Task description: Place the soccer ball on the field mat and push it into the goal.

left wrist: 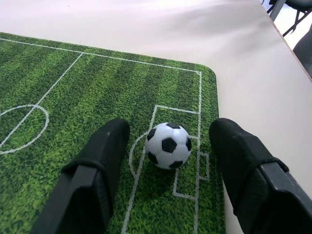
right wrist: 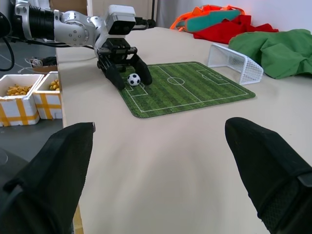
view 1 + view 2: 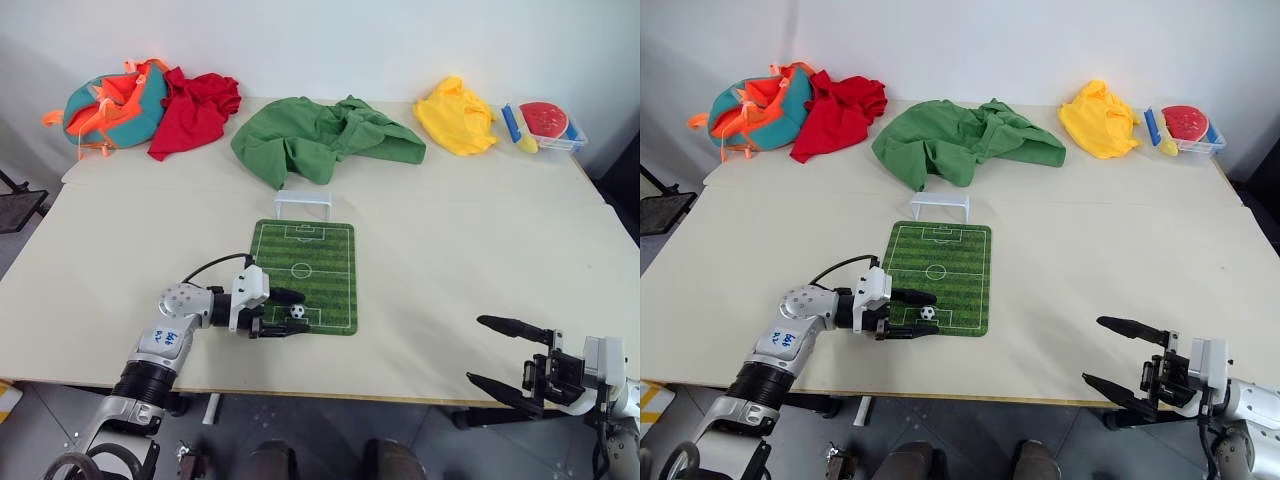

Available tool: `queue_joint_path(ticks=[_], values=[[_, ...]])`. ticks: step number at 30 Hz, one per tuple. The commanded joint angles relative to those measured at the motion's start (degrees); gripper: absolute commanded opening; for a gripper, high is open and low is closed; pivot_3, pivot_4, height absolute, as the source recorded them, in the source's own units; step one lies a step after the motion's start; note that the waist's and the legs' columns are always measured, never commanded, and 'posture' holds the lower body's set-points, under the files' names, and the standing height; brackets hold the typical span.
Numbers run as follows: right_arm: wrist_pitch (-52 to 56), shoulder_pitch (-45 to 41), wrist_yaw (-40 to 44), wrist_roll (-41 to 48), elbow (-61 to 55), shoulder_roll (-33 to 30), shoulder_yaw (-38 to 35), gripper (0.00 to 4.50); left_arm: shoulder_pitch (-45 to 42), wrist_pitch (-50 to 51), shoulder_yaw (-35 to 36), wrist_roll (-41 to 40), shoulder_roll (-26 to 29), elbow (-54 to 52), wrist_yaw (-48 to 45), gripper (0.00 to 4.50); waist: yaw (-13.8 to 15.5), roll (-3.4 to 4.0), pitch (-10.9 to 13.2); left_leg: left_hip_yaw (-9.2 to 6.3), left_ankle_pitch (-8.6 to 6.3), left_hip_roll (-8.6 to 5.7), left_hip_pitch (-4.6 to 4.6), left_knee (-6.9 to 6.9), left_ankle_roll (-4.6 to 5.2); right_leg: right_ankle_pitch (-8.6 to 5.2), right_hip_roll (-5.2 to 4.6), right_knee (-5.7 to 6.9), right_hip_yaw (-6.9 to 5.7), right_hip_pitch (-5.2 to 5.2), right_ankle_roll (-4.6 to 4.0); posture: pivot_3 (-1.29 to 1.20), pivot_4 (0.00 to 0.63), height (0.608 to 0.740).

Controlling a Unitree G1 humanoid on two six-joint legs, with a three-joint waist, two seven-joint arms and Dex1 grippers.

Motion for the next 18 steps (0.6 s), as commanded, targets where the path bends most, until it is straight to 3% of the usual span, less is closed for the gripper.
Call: queue_joint_path(ticks=[1, 8, 14, 18], values=[[0.54, 0.72, 0.24, 0.86, -1.42, -0.61, -0.8, 4.5, 0.34, -1.16, 1.69, -1.97, 0.07, -1.86, -0.84, 3.1, 0.0, 0.0, 0.0, 0.0, 0.0, 0.0, 0.0, 0.0, 0.0, 0.0, 0.0, 0.0, -0.01, 0.0, 0.0, 0.0, 0.15, 0.74], [1.41, 1.48, -0.07, 0.75, -2.35, -0.55, -0.69, 4.5, 0.93, -0.2, 6.51, -8.21, 1.11, -6.19, -3.17, 3.1, -0.03, 0.0, 0.0, -0.01, 0.0, 0.01, -0.01, 0.0, 0.0, 0.0, 0.0, -0.01, 0.0, 0.0, 0.0, 0.0, 0.15, 0.74], [0.93, 1.55, -0.41, 0.97, -2.63, -0.19, -0.95, 4.5, 5.78, 7.0, 12.87, -15.14, 7.6, -15.77, -4.81, 3.1, -0.36, 0.07, 0.04, -0.03, -0.01, 0.06, -0.01, -0.02, -0.02, 0.0, 0.02, -0.02, 0.0, -0.02, -0.01, 0.0, 0.15, 0.74], [-0.69, 0.09, 0.79, 1.19, -2.16, -0.03, -0.97, 4.5, 16.56, 10.35, 19.34, -17.79, 16.8, -18.69, -9.38, 2.28, -0.88, 0.25, 0.14, 0.0, -0.05, 0.09, 0.04, -0.09, -0.05, 0.0, 0.05, -0.05, 0.06, -0.02, -0.01, 0.0, 0.15, 0.74]])
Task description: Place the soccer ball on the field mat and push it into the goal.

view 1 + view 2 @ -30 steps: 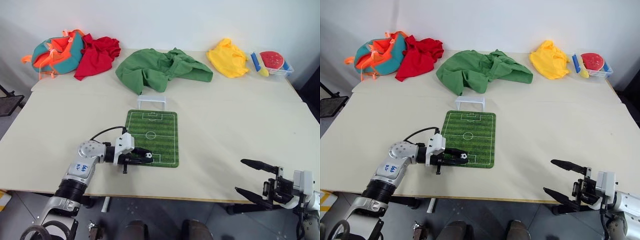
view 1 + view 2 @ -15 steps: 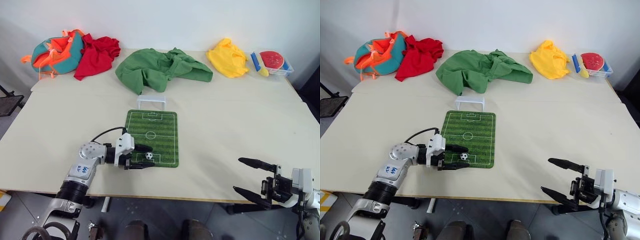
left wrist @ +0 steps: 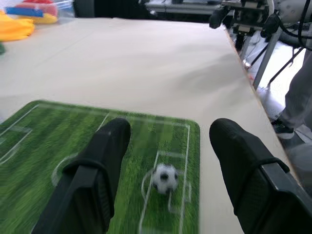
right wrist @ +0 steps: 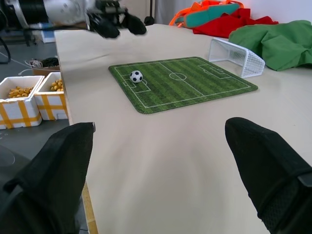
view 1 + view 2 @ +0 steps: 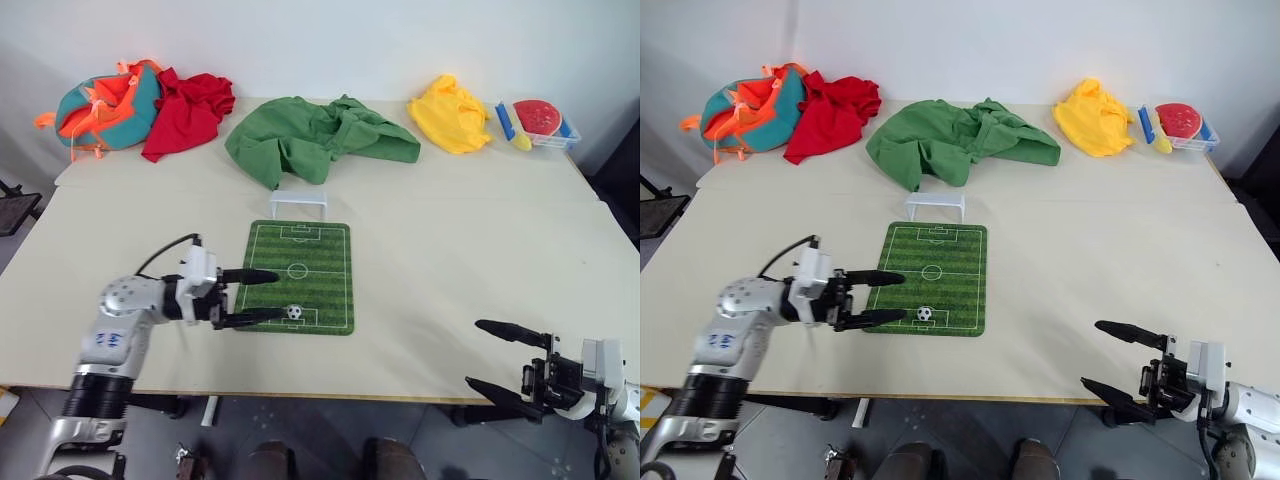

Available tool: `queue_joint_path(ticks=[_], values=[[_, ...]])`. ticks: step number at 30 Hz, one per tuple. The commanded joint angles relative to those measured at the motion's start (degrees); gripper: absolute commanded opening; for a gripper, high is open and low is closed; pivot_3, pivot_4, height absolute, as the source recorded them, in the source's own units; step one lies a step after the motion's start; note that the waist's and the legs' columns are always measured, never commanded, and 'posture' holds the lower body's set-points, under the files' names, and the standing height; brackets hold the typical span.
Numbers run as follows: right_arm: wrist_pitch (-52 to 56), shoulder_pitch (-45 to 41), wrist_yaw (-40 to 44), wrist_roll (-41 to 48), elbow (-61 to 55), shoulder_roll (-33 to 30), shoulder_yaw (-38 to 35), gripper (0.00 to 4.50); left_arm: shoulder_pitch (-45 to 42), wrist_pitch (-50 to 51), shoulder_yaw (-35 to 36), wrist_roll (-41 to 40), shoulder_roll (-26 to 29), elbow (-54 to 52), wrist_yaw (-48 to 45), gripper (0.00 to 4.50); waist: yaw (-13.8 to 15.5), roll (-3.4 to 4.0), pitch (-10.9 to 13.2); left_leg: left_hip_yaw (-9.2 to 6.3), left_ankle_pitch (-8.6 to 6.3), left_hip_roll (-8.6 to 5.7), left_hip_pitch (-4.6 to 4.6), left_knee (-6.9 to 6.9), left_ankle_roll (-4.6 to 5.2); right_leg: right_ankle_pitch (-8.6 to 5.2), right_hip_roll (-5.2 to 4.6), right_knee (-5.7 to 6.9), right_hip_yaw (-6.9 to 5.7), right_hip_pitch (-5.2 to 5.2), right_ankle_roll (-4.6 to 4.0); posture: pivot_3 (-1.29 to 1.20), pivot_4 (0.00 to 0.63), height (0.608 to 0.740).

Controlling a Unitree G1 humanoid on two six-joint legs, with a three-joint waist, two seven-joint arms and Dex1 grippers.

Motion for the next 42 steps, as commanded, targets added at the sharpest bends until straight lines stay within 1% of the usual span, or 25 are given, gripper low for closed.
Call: queue_joint_path(ticks=[1, 3, 5, 7, 8, 12, 16, 18, 23, 30, 33, 37, 39, 42], values=[[-1.53, -1.04, 1.11, 1.19, -0.45, -0.12, -1.27, 4.5, 8.31, 0.64, 5.26, -2.05, 4.46, -2.28, -3.79, 1.95, -0.21, 0.14, 0.08, 0.0, -0.01, 0.01, 0.0, -0.01, -0.01, 0.0, 0.01, -0.02, 0.0, 0.0, 0.0, 0.0, 0.15, 0.74], [-1.9, -2.01, 1.54, 0.97, 0.39, -0.29, -1.08, 4.5, 13.29, -1.72, 6.44, -1.0, 4.71, -1.87, -4.09, 1.37, -0.17, 0.3, 0.17, 0.02, -0.05, 0.01, -0.01, -0.01, 0.02, 0.0, 0.01, -0.05, 0.02, -0.01, 0.0, 0.0, 0.15, 0.74], [-1.97, -3.02, 1.6, 0.59, 1.13, -0.4, -0.69, 4.5, 17.06, -2.7, 6.6, -0.55, 3.79, -2.55, -3.53, 0.75, 0.38, 0.33, 0.19, 0.03, -0.07, 0.01, -0.02, 0.02, 0.03, 0.0, 0.01, -0.06, 0.03, -0.01, 0.0, 0.0, 0.15, 0.74], [-1.79, -3.96, 1.51, 0.25, 1.64, -0.39, -0.24, 4.5, 18.46, -3.02, 5.56, -0.66, 1.77, -4.43, -1.8, 0.16, 0.87, 0.36, 0.21, 0.0, -0.07, 0.02, -0.03, 0.05, 0.02, 0.01, 0.02, -0.05, 0.01, -0.01, -0.02, 0.0, 0.15, 0.74], [-1.63, -4.32, 1.45, 0.12, 1.79, -0.36, -0.05, 4.5, 18.48, -2.97, 4.95, -0.8, 0.71, -5.45, -0.77, 0.02, 1.07, 0.38, 0.22, -0.01, -0.08, 0.02, -0.03, 0.07, 0.02, 0.01, 0.01, -0.06, 0.01, 0.0, -0.03, 0.0, 0.15, 0.74], [-0.24, -5.68, 0.71, -0.49, 1.26, -0.35, 1.51, 4.5, 15.09, -3.36, -1.63, 2.69, -4.57, -8.65, 3.43, 0.02, 1.22, 0.39, 0.22, 0.0, -0.07, -0.01, -0.04, 0.1, 0.02, 0.07, 0.01, -0.05, 0.04, 0.02, -0.05, 0.0, 0.15, 0.74], [0.9, -6.64, -0.64, -0.95, 0.6, -0.5, 2.56, 4.5, 11.29, -2.29, -6.47, 5.43, -7.02, -8.01, 5.94, 0.02, 0.67, 0.4, 0.21, 0.04, -0.07, 0.01, -0.03, 0.09, 0.01, 0.08, 0.05, -0.03, 0.04, 0.0, -0.06, 0.0, 0.15, 0.74], [1.23, -6.65, -1.2, -1.3, -0.13, -0.53, 2.94, 4.5, 9.28, -2.3, -8.29, 7.06, -8.25, -7.07, 7.79, 0.02, 0.46, 0.41, 0.21, 0.07, -0.07, 0.02, -0.03, 0.08, 0.01, 0.08, 0.07, -0.05, 0.05, -0.02, -0.06, 0.0, 0.15, 0.74], [3.28, -4.56, -5.51, -1.91, -6.14, 0.07, 3.86, 4.5, 2.43, -3.33, -12.24, 11.34, -11.4, -0.78, 10.47, 0.02, 0.76, 0.43, 0.2, 0.06, -0.07, 0.01, -0.02, 0.11, 0.01, 0.08, 0.07, -0.03, 0.05, -0.01, -0.06, 0.0, 0.15, 0.74], [4.26, -2.43, -9.68, -1.85, -8.82, 0.36, 3.24, 4.5, -4.27, -4.63, -13.77, 14.22, -13.59, 6.98, 12.24, 0.02, 0.73, 0.42, 0.21, 0.07, -0.07, 0.0, -0.06, 0.11, 0.02, 0.08, 0.07, -0.06, 0.04, -0.02, -0.05, 0.0, 0.15, 0.74], [2.38, -3.47, -16.42, -3.32, -8.75, 2.92, 1.55, 4.5, -10.57, -8.22, -12.85, 17.54, -16.63, 14.58, 18.35, 0.02, 1.01, 0.41, 0.21, 0.08, -0.07, 0.0, -0.03, 0.13, 0.02, 0.09, 0.07, -0.05, 0.05, 0.0, -0.04, 0.0, 0.15, 0.74], [0.52, -6.59, -26.7, -7.62, -7.56, 6.71, 0.51, 4.5, -17.66, -12.89, -10.81, 17.92, -20.62, 22.74, 22.87, 0.02, 0.77, 0.4, 0.21, 0.08, -0.06, -0.02, -0.07, 0.16, 0.02, 0.1, 0.07, -0.04, 0.06, -0.02, -0.02, 0.0, 0.15, 0.74], [-0.36, -6.99, -28.95, -9.59, -7.23, 7.31, 0.67, 4.5, -19.73, -13.93, -9.88, 17.1, -21.84, 24.71, 23.21, 0.02, 0.72, 0.4, 0.21, 0.08, -0.06, -0.02, -0.14, 0.16, 0.01, 0.1, 0.07, -0.03, 0.04, -0.12, -0.02, 0.0, 0.15, 0.74], [-1.34, -7.01, -30.34, -10.12, -7.33, 8.06, 1.37, 4.5, -19.35, -15.74, -9.11, 15.67, -21.05, 24.05, 20.43, 0.02, 0.61, 0.4, 0.21, 0.09, -0.06, -0.01, -0.15, 0.1, 0.02, 0.09, 0.09, -0.07, 0.03, -0.14, -0.02, 0.0, 0.15, 0.74]])
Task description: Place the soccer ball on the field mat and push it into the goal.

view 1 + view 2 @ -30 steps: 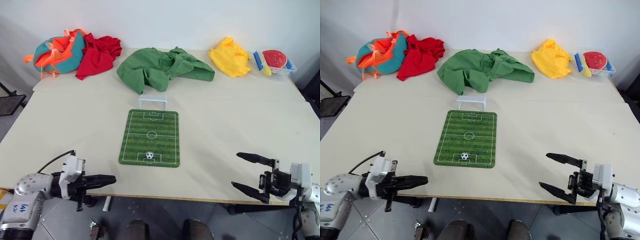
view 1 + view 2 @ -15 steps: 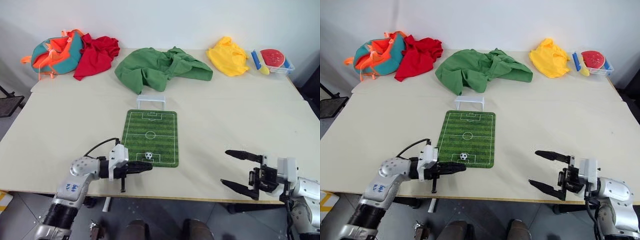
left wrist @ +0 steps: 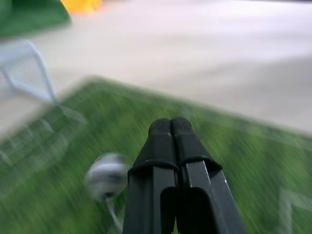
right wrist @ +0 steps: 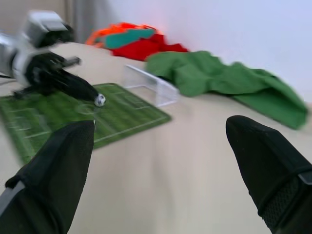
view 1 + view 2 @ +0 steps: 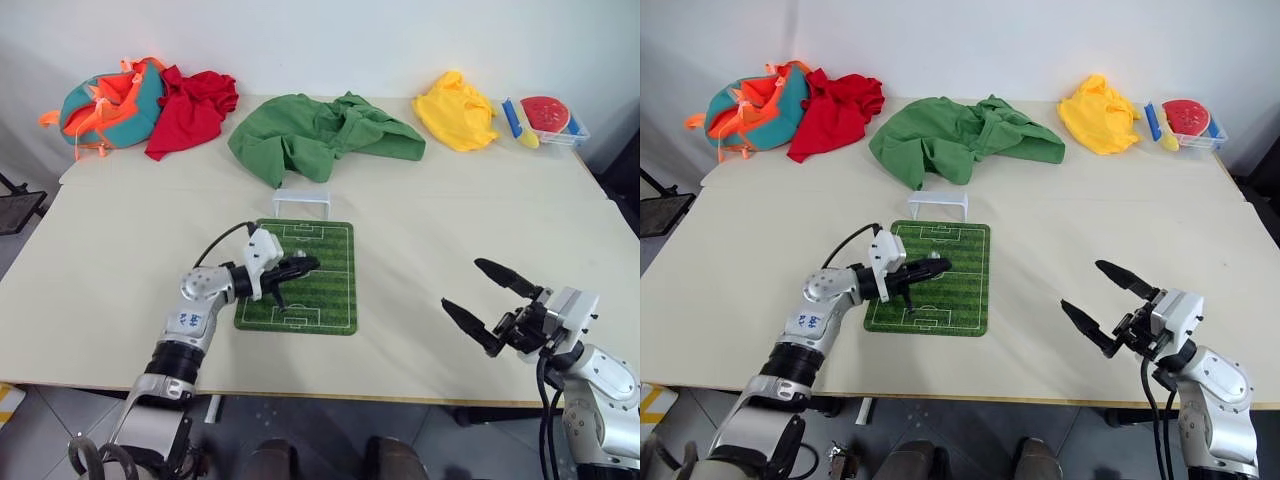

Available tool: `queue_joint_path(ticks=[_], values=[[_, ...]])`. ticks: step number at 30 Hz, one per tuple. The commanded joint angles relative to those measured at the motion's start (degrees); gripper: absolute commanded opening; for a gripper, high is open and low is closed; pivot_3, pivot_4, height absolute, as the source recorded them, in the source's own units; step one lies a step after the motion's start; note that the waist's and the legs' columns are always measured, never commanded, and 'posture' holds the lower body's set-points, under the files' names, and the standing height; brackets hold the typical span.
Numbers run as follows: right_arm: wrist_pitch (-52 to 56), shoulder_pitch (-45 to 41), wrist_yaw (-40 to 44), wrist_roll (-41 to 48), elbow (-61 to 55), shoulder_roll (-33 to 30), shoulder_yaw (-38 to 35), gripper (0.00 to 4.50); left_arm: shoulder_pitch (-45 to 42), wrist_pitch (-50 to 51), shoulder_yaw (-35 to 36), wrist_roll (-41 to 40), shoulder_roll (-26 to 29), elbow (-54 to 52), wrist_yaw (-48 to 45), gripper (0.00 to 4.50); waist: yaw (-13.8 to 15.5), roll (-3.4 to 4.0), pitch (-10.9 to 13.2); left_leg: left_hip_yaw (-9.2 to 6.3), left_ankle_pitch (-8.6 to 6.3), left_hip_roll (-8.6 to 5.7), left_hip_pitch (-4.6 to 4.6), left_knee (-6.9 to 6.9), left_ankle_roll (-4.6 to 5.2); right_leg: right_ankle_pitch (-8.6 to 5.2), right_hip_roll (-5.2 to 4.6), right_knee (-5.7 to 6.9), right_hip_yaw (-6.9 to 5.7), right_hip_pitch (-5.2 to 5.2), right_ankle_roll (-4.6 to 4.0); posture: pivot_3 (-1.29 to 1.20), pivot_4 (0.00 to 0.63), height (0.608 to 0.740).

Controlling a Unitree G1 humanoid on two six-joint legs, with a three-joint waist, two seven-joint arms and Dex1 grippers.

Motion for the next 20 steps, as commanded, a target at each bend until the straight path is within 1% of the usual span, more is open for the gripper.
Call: queue_joint_path(ticks=[1, 3, 6, 9, 12, 15, 17, 18, 20], values=[[-2.07, 0.32, -1.68, -0.35, -0.95, 0.84, -0.46, 4.5, 2.36, -2.09, 2.43, -3.08, 2.37, -2.49, -4.56, 0.02, -0.19, 0.0, 0.0, 0.01, 0.0, 0.0, 0.0, -0.01, 0.0, 0.0, 0.0, -0.01, 0.0, 0.0, 0.0, 0.0, 0.15, 0.74], [-2.65, 0.38, -1.36, 0.0, -1.04, 1.05, -0.13, 4.5, 5.89, -0.94, 4.08, -6.76, 4.9, -6.0, -9.34, 0.02, -0.87, 0.01, 0.0, 0.06, 0.0, 0.01, -0.01, -0.03, 0.0, 0.0, 0.02, -0.01, 0.03, -0.04, 0.0, 0.0, 0.15, 0.74], [-2.89, 0.78, -0.16, 1.05, -1.08, 0.6, -0.11, 4.5, 13.27, 1.27, 7.96, -11.11, 11.27, -14.16, -13.76, 0.02, -1.65, 0.02, 0.0, 0.06, 0.0, 0.07, 0.0, -0.08, 0.0, -0.01, 0.05, 0.0, 0.05, -0.08, -0.01, 0.0, 0.15, 0.74], [-2.72, 1.23, 3.32, 3.19, -0.4, -1.21, -1.03, 4.5, 20.63, 3.3, 14.42, -11.74, 18.61, -18.32, -12.5, 0.02, -1.57, 0.04, 0.02, 0.03, 0.0, 0.14, 0.01, -0.06, 0.0, -0.01, 0.08, 0.0, 0.06, -0.06, -0.03, 0.0, 0.15, 0.74], [-2.57, 1.05, 7.81, 5.21, 0.89, -3.91, -2.1, 4.5, 26.2, 5.03, 21.29, -12.54, 24.5, -18.53, -11.3, 0.02, -1.29, 0.05, 0.04, 0.03, -0.02, 0.13, 0.03, -0.04, 0.01, -0.01, 0.06, -0.01, 0.1, -0.01, -0.03, 0.0, 0.15, 0.74], [-2.18, 1.15, 12.51, 6.98, 1.99, -7.03, -2.82, 4.5, 29.52, 6.79, 26.44, -14.0, 27.32, -18.42, -10.39, 0.02, -0.58, 0.07, 0.05, -0.01, -0.05, 0.12, 0.06, -0.03, 0.02, -0.01, 0.06, -0.03, 0.08, 0.03, -0.03, 0.0, 0.15, 0.74], [-0.92, 2.07, 18.22, 8.57, 2.68, -11.17, -3.82, 4.5, 32.1, 4.67, 32.78, -13.75, 30.16, -13.64, -10.09, 0.02, -0.38, 0.08, 0.06, 0.0, -0.07, 0.12, 0.06, -0.03, 0.01, -0.01, 0.06, -0.03, 0.1, 0.03, -0.03, 0.0, 0.15, 0.74], [0.43, 2.32, 19.65, 9.72, 3.16, -12.84, -4.72, 4.5, 33.18, 3.74, 35.74, -13.7, 31.45, -10.57, -9.88, 0.02, -0.4, 0.08, 0.07, 0.02, -0.09, 0.14, 0.05, -0.03, -0.01, -0.01, 0.06, -0.03, 0.1, 0.01, -0.03, 0.0, 0.15, 0.74], [1.67, 2.5, 21.04, 10.91, 4.02, -14.43, -5.65, 4.5, 34.38, 2.03, 38.26, -13.71, 32.7, -7.27, -10.14, 0.02, -0.39, 0.08, 0.07, 0.05, -0.1, 0.17, 0.05, -0.09, -0.03, -0.02, 0.1, -0.04, 0.08, -0.05, -0.05, 0.0, 0.15, 0.74]])
